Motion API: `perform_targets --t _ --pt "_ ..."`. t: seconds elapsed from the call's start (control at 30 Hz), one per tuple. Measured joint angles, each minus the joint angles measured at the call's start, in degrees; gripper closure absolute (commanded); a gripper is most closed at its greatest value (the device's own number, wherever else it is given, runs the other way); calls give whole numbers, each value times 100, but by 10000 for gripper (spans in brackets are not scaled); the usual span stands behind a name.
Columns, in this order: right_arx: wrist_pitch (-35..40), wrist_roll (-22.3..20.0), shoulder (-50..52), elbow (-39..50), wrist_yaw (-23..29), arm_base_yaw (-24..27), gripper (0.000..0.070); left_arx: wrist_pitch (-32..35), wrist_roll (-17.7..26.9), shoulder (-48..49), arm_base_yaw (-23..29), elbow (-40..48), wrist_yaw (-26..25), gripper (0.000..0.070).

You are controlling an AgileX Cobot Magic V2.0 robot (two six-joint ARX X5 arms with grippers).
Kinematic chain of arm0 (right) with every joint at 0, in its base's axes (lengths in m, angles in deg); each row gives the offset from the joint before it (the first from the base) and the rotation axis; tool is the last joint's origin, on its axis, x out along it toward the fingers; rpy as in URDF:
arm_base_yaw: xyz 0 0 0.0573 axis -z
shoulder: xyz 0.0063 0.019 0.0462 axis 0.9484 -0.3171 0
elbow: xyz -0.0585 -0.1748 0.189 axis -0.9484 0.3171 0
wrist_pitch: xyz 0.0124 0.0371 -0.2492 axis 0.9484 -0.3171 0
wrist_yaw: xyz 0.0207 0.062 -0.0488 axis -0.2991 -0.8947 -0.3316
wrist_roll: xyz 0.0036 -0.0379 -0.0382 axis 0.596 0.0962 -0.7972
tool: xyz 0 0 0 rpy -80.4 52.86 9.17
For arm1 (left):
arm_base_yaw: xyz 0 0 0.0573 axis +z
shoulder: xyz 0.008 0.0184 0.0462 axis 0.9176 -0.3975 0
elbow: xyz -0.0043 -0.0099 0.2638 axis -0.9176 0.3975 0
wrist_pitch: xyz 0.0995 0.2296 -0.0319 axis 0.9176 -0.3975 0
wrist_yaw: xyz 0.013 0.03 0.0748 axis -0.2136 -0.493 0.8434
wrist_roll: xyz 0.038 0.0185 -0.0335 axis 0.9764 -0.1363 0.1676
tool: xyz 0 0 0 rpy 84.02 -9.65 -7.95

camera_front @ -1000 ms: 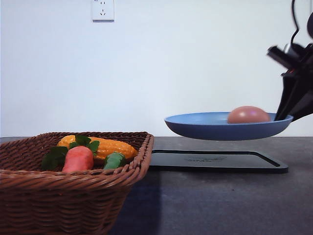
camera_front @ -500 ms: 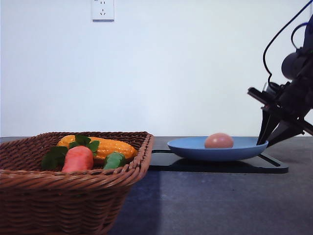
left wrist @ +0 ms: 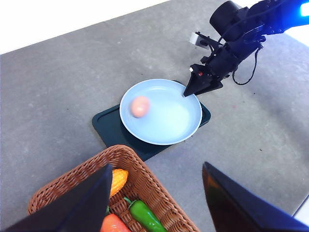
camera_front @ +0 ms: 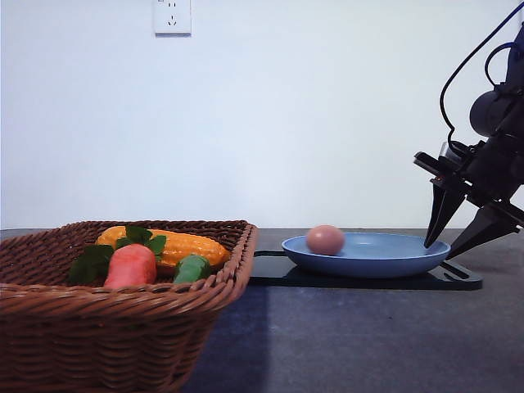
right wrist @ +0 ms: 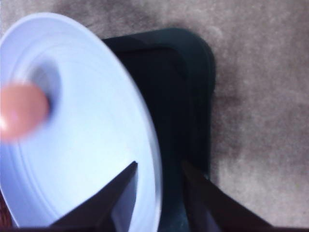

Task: Transfer egg from basket to plate and serve

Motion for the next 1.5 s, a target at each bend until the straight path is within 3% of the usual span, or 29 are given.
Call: perform_targets --t 0.17,0.23,0.33,0.43,0.5,0.73,0.93,1.2,1.5 --pt "-27 -52 86 -87 11 63 505 2 3 -5 8 2 112 330" --pt "-98 -60 263 -87 14 120 506 5 29 -32 46 2 324 369" --pt "-177 -69 771 -87 21 196 548 41 148 -132 163 2 797 522" --pt "-357 -135 1395 -106 158 240 653 136 355 -299 339 2 1200 690" --pt "-510 -236 1794 -118 346 188 700 255 524 -430 504 2 1277 700" --pt "-1141 -623 3049 -114 1562 -611 700 411 916 -955 1455 29 1283 700" --pt "-1090 -813 4142 360 2470 -1402 700 946 903 -823 2442 734 626 700" --pt "332 -965 5593 2118 3133 -2107 700 2205 600 312 2730 2394 405 700" --pt "2859 -985 7136 4726 3344 -2245 700 3481 241 1984 2620 4444 391 700"
